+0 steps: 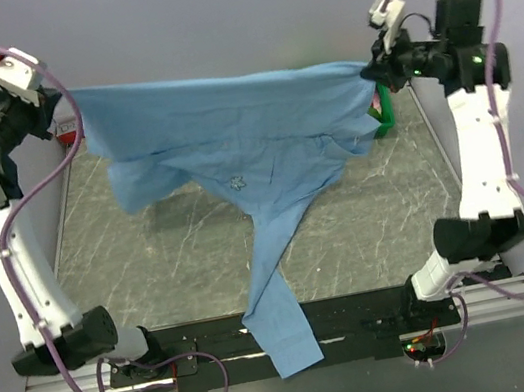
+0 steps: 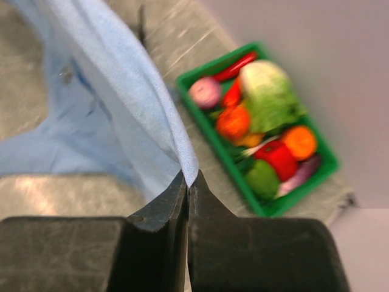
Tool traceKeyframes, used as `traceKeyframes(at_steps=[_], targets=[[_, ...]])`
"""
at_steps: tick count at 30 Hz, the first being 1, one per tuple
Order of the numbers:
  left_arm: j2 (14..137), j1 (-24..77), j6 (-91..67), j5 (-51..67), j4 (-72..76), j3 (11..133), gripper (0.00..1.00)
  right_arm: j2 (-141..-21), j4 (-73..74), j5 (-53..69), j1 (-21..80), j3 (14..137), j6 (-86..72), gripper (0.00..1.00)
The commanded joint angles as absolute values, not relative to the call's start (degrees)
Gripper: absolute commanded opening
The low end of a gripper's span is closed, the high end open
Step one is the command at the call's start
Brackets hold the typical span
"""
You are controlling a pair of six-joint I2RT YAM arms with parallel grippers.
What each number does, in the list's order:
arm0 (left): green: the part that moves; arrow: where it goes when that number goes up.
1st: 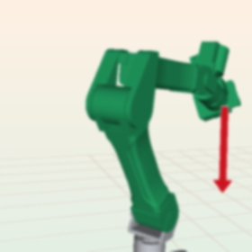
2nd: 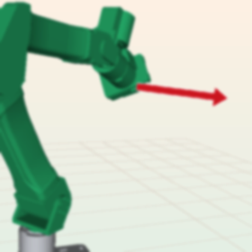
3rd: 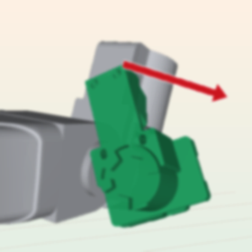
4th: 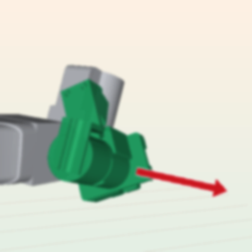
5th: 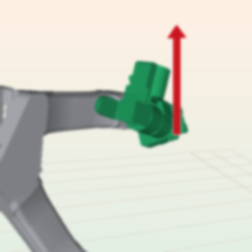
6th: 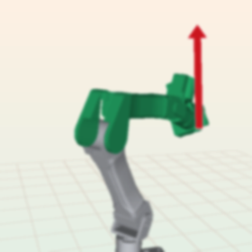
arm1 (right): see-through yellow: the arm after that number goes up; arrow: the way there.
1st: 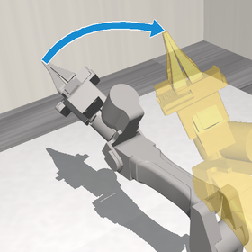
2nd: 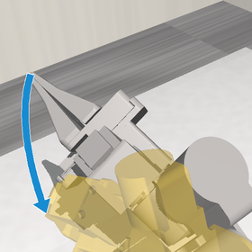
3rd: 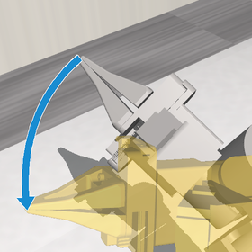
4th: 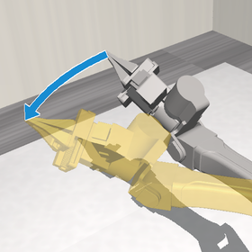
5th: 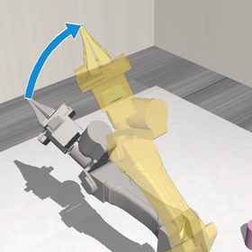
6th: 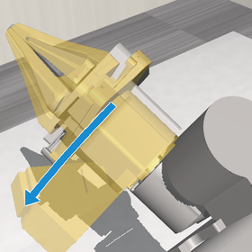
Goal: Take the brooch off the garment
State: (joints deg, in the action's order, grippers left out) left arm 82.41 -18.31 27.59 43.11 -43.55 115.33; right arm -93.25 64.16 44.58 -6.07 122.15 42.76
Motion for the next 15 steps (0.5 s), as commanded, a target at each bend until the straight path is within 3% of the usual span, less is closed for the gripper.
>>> traceKeyframes(at_steps=[1,8,15], targets=[[78.2,-20.0,24.3,38.1,-30.2,119.8,0.01,-84.9,51.2,37.1,-8.7,123.5,34.3,0.0],[78.7,-20.0,21.2,37.2,-22.6,126.6,0.01,-87.0,42.6,32.4,-9.2,135.2,30.3,0.0],[81.1,-19.9,19.2,34.5,-12.7,133.9,0.01,-87.1,23.5,27.2,-9.3,138.8,25.5,0.0]])
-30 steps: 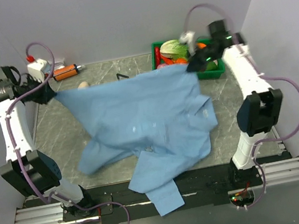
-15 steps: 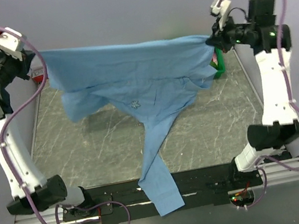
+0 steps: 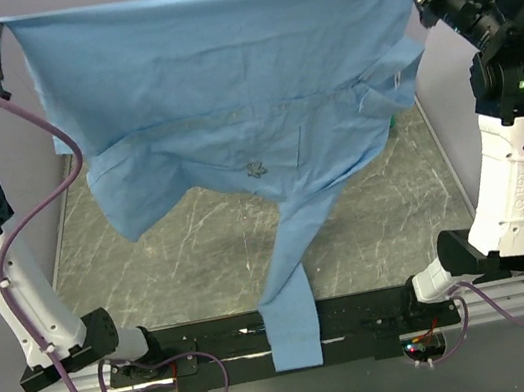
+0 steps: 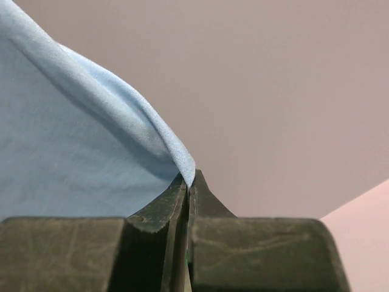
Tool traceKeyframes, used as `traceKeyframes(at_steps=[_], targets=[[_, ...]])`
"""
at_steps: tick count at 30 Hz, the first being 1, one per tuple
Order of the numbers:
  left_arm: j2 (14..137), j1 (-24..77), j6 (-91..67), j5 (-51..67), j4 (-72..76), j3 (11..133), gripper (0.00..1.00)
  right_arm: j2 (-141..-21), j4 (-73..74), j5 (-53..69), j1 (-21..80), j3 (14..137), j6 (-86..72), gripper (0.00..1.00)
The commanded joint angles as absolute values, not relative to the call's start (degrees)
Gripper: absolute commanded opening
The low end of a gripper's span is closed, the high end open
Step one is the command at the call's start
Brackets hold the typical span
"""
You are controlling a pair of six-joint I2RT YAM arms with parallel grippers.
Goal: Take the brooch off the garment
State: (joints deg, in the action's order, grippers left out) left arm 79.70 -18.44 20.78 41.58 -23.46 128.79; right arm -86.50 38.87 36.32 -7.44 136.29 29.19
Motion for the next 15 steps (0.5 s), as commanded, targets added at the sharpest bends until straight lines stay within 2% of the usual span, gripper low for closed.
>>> traceKeyframes(at_steps=[1,7,10,15], targets=[[81.3,-19.9,19.0,33.1,-11.1,134.4,0.01,-87.4,20.4,27.1,-9.3,140.0,24.5,0.0],[79.5,-19.9,21.7,28.9,-4.1,134.1,0.01,-86.9,13.2,25.8,-9.4,143.8,22.5,0.0],[76.4,-19.8,27.0,26.5,-0.5,129.8,0.01,-85.3,8.6,24.3,-9.3,143.6,21.6,0.0],[71.0,-20.0,31.9,25.0,-3.2,124.9,0.01,-79.6,10.6,27.9,-9.4,139.1,21.7,0.0]])
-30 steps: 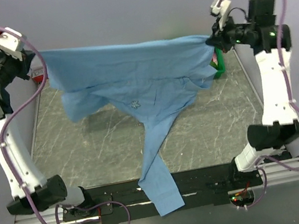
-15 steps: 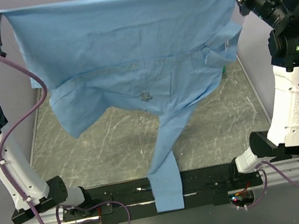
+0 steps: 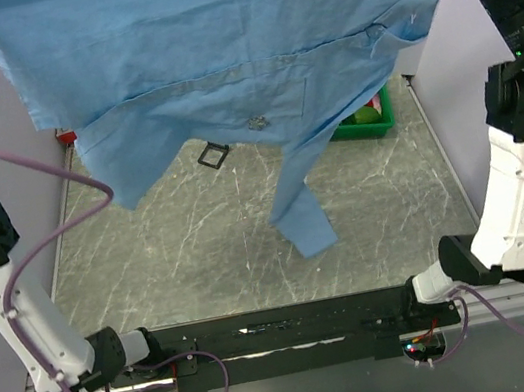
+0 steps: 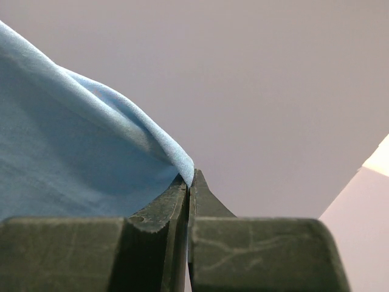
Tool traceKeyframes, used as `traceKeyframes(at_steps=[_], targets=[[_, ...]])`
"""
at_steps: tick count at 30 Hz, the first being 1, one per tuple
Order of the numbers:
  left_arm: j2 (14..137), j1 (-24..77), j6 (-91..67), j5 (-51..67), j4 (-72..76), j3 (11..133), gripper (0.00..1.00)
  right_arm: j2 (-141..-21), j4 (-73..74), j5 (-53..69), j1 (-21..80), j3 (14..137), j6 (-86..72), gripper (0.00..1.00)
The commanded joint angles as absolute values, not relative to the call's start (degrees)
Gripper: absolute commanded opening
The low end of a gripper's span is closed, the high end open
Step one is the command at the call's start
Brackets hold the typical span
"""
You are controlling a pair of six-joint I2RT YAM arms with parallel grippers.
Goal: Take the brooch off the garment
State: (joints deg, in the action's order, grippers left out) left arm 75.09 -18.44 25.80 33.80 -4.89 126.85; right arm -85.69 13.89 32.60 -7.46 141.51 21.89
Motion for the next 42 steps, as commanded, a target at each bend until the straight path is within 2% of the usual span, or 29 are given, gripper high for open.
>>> traceKeyframes(at_steps=[1,5,9,16,23,26,30,33,37,38,39,41,42], targets=[[70.1,-19.9,32.0,24.8,-3.5,123.4,0.01,-77.9,11.2,29.5,-9.4,134.4,22.9,0.0],[66.4,-19.9,31.0,23.5,-3.9,120.7,0.01,-69.4,13.1,33.0,-9.4,122.1,25.9,0.0],[63.4,-20.0,30.8,27.1,-13.8,115.9,0.01,-61.7,17.9,34.2,-9.2,110.6,26.9,0.0],[54.8,-19.9,34.4,33.3,-28.4,93.7,0.01,-52.3,27.1,36.4,-9.3,87.3,30.9,0.0],[52.1,-19.9,37.0,36.6,-34.0,73.2,0.01,-46.7,37.9,39.2,-9.3,71.6,32.6,0.0],[55.9,-19.3,35.0,37.6,-30.7,67.2,0.01,-48.6,35.9,37.9,-9.2,65.6,33.6,0.0],[65.0,-14.2,34.5,33.4,-24.2,64.9,0.01,-58.8,30.4,34.9,-9.2,62.8,32.1,0.0],[75.8,-9.8,31.8,27.2,-18.7,64.7,0.01,-69.9,27.3,33.1,-9.1,65.2,28.6,0.0],[86.9,-6.2,28.6,20.5,-14.2,69.9,0.01,-85.5,28.3,28.9,-8.2,77.2,23.6,0.0],[88.9,-4.7,28.1,16.2,-14.4,71.4,0.13,-88.3,29.9,27.1,-7.7,79.7,22.9,0.17],[91.6,-4.0,27.5,14.1,-14.8,73.0,0.23,-92.9,30.2,22.8,-7.5,83.2,21.0,0.25],[91.9,-2.6,25.7,10.1,-16.3,76.5,0.39,-94.4,29.4,19.8,-7.2,84.5,19.8,0.35],[89.9,-2.5,25.2,9.9,-16.3,77.0,0.44,-92.9,28.1,19.5,-7.1,83.9,20.1,0.4]])
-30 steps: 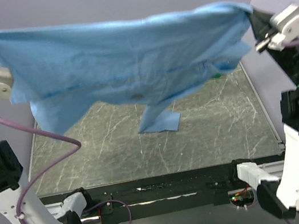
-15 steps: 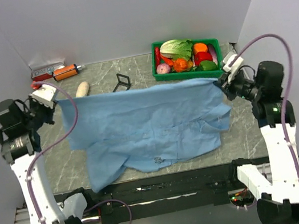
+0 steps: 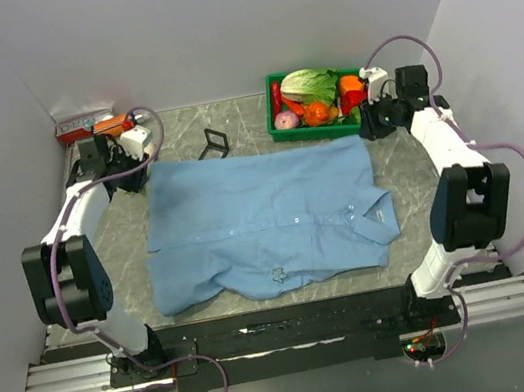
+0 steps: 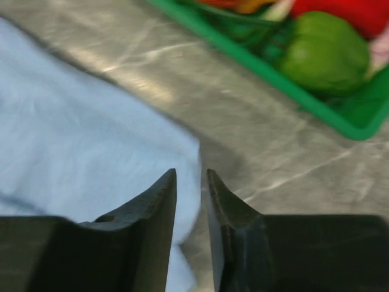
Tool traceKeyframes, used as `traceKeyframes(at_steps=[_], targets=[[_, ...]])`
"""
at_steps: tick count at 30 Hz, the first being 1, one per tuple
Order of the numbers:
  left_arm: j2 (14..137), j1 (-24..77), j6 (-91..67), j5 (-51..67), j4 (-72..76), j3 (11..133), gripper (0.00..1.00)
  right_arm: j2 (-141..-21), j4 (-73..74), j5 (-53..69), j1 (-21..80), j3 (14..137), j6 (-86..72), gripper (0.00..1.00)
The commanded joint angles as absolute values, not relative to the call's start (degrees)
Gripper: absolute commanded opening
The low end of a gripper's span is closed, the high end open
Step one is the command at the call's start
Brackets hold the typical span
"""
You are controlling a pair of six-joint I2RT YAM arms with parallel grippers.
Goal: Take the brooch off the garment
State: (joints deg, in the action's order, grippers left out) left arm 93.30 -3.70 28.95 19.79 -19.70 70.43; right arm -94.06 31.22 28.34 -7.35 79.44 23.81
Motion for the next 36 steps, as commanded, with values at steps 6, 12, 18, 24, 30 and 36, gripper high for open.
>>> traceKeyframes(at_steps=[6,12,18,24,30,36], targets=[[73.4,-2.3,30.8,22.8,-26.3,67.0,0.62,-77.3,29.7,26.9,-6.5,69.8,32.5,0.53],[65.3,-1.5,52.5,31.9,-52.3,54.0,0.63,-67.7,45.8,33.6,-1.9,53.8,56.1,0.57],[64.9,-0.7,62.4,27.2,-50.4,42.4,0.62,-66.5,44.1,26.7,4.7,41.3,64.3,0.57],[71.5,-0.6,58.1,19.3,-36.7,38.1,0.59,-76.8,26.8,10.4,5.0,39.6,57.5,0.54],[78.6,-0.7,58.7,11.3,-24.6,36.6,0.56,-96.8,26.6,2.9,2.2,56.2,47.5,0.52],[83.7,-0.7,55.6,9.3,-21.6,43.9,0.55,-104.5,28.9,4.2,1.8,69.2,45.4,0.51]])
